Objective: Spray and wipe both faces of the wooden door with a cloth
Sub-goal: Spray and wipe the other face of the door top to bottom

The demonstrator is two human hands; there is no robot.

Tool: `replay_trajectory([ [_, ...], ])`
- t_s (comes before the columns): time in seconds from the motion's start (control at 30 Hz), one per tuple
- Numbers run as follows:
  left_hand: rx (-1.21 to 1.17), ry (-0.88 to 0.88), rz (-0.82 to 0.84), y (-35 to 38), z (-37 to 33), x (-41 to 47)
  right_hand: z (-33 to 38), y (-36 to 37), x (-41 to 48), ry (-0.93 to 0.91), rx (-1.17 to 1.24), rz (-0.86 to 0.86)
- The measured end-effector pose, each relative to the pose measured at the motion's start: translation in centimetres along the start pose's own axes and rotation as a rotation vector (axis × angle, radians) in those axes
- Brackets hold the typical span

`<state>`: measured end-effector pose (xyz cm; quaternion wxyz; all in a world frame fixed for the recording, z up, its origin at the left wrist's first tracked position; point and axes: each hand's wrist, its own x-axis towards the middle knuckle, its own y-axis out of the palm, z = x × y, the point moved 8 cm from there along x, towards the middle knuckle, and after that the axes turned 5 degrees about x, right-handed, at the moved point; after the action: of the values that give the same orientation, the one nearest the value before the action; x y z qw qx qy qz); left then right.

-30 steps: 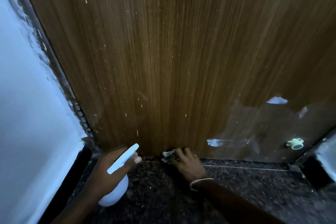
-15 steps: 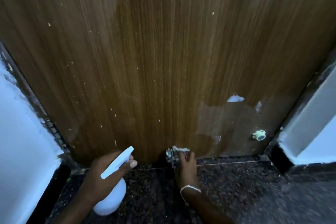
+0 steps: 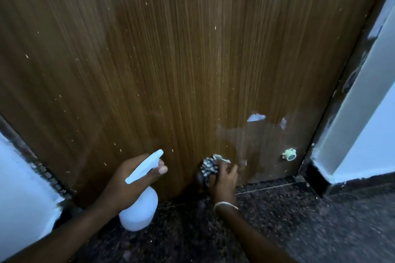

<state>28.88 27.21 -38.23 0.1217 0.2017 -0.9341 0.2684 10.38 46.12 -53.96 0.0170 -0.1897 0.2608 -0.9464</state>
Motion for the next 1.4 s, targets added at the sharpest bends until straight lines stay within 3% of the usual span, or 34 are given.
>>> replay_trajectory([
  [0.03,0.007,-0.001,0.025,0.3,-0.4,0.4,-2.2,-0.5,-0.1,0.098,0.028,-0.022],
  [0.13,0.040,0.027,0.076,1.2,-1.8,1.8,-7.0,-4.6,1.0,0.632,0.309,-0.246],
  [0.17,0.051,0.036,0.094,1.6,-2.0,2.2,-6.6,-5.7,2.0,0.666,0.324,-0.286],
  [0.23,0.049,0.070,0.122,2.3,-2.8,3.0,-2.2,-7.2,3.7,0.429,0.264,-0.327],
  [0.33,0.034,0.096,0.158,4.1,-3.8,4.2,5.7,-5.6,3.3,-0.181,0.057,-0.171],
  [0.4,0.029,0.118,0.193,5.6,-4.3,4.7,5.7,-2.8,1.7,-0.346,-0.082,-0.010],
  [0.43,0.038,0.133,0.212,6.4,-4.5,4.9,4.4,-2.5,1.5,-0.342,-0.088,0.038],
  [0.5,0.054,0.166,0.221,8.0,-4.7,4.9,0.3,-4.2,2.0,-0.131,0.070,-0.016],
  [0.6,0.145,0.216,0.139,10.0,-4.4,4.6,-5.0,-9.3,3.7,0.447,0.304,-0.254],
  [0.63,0.198,0.248,0.127,11.0,-4.4,4.2,-5.1,-11.0,4.5,0.507,0.372,-0.329],
  [0.73,0.251,0.339,0.153,13.4,-4.3,3.2,-1.9,-15.0,6.4,0.357,0.361,-0.426],
  [0.83,0.238,0.351,0.153,13.7,-3.7,3.6,4.1,-16.0,7.5,-0.025,0.258,-0.457],
  [0.93,0.213,0.321,0.120,12.9,-3.8,5.0,9.6,-11.7,6.6,-0.463,0.069,-0.224],
  [1.0,0.206,0.298,0.078,12.3,-4.1,5.9,8.2,-7.6,4.7,-0.589,-0.127,-0.021],
  [1.07,0.189,0.286,0.064,12.0,-4.4,6.5,2.3,-6.6,4.0,-0.415,-0.086,0.013],
  [1.17,0.177,0.296,0.091,12.5,-5.2,6.8,-7.3,-11.3,6.0,0.294,0.270,-0.320],
  [1.2,0.170,0.295,0.089,12.6,-5.4,6.8,-8.7,-12.9,6.9,0.465,0.334,-0.430],
  [1.23,0.166,0.290,0.082,12.6,-5.5,6.8,-8.1,-14.5,8.0,0.514,0.321,-0.501],
  [1.3,0.157,0.280,0.070,12.8,-5.6,6.9,-3.5,-17.2,10.1,0.324,0.276,-0.554],
  [1.4,0.134,0.264,0.043,12.8,-5.6,7.2,5.8,-16.8,9.9,-0.289,0.119,-0.403],
])
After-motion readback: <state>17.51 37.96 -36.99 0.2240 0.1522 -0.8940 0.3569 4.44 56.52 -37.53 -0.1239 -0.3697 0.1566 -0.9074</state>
